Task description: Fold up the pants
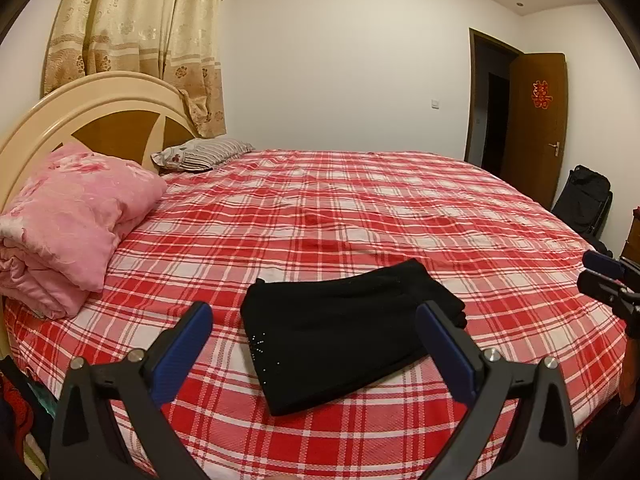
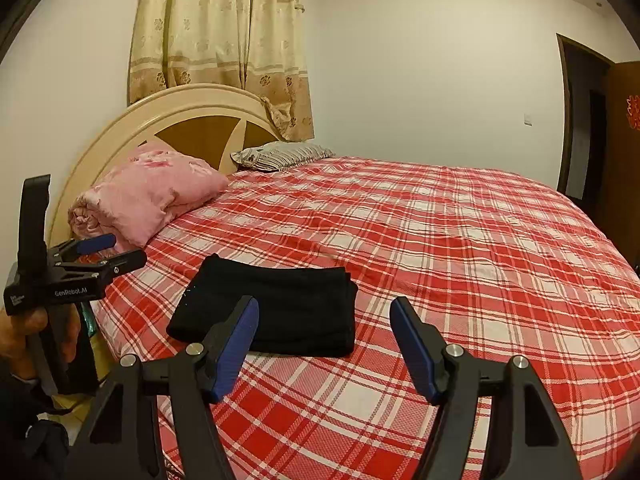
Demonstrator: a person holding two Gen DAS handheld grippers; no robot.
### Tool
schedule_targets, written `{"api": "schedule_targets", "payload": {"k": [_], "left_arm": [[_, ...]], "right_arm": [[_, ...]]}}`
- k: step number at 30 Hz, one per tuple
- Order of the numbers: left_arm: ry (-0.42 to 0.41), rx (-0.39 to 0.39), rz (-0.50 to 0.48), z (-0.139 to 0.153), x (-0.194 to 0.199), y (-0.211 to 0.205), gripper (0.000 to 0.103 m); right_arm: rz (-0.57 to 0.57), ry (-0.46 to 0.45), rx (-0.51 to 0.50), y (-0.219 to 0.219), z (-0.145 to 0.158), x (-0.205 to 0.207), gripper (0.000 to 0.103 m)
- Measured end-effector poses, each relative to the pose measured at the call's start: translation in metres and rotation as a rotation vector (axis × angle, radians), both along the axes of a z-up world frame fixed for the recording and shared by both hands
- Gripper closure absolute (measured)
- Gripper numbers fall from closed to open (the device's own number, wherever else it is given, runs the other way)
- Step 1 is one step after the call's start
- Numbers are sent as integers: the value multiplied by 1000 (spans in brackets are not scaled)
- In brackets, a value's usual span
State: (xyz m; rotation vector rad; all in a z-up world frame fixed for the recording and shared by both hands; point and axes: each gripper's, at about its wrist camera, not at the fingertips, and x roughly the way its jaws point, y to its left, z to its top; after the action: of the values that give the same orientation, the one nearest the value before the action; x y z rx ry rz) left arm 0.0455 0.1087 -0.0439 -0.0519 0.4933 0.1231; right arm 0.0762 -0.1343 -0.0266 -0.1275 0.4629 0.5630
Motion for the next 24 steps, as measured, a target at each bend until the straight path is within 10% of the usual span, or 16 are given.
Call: {"api": "schedule_targets", "payload": {"k": [24], "left_arm": [[24, -21, 19, -8, 5, 9, 0]], "right_arm": [[26, 12, -46, 13, -11, -4, 33]]}}
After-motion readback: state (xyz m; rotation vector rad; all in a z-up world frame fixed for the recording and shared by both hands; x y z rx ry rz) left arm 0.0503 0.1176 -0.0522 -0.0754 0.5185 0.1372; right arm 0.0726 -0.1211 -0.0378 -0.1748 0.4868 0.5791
